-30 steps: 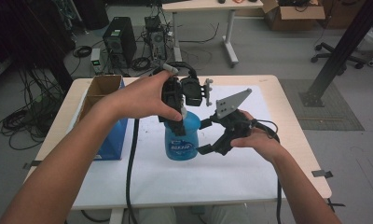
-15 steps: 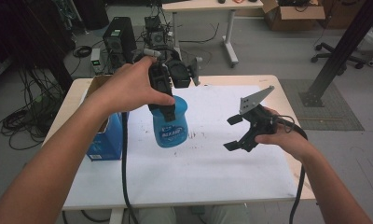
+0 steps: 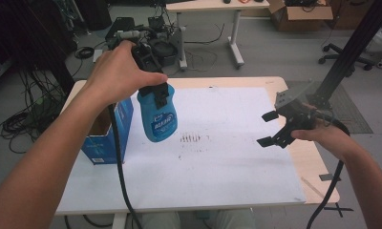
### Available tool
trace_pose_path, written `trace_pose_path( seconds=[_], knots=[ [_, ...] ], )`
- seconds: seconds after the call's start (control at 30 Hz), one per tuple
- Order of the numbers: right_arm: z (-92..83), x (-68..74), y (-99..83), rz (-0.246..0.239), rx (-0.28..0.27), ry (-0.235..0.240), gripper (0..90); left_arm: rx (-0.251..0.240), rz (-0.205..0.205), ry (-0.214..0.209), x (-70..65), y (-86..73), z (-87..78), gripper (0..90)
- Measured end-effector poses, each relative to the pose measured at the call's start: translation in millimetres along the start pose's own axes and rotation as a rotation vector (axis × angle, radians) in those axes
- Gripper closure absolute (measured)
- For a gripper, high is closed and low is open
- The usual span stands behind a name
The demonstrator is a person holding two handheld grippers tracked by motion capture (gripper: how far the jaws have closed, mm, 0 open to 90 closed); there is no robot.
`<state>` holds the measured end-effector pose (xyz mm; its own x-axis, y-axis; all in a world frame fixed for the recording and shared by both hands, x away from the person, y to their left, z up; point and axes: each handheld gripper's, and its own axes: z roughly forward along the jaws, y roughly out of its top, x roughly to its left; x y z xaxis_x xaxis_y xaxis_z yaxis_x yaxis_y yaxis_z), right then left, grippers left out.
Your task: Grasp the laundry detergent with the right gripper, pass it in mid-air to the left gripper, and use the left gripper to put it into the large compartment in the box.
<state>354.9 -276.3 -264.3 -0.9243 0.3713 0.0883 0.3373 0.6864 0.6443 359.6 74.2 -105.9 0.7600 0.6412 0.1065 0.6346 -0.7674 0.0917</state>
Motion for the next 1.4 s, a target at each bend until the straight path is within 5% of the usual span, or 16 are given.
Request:
trace_pose_path(
  seconds=[0.23,0.7,1.4],
  knots=[
    [-14.1,-1.3,-3.3,0.011,0.027,-0.024,4.3,-0.025,-0.103,0.031,16.6,-2.5,-12.8,37.9],
    [-23.9,-7.6,-11.5,0.013,0.134,-0.074,5.1,-0.034,-0.423,0.056,56.6,-22.9,-41.9,37.9],
    [-24.1,-16.6,-15.2,0.019,0.171,-0.106,5.7,-0.043,-0.747,0.099,114.6,-72.5,-51.6,37.9]
  ],
)
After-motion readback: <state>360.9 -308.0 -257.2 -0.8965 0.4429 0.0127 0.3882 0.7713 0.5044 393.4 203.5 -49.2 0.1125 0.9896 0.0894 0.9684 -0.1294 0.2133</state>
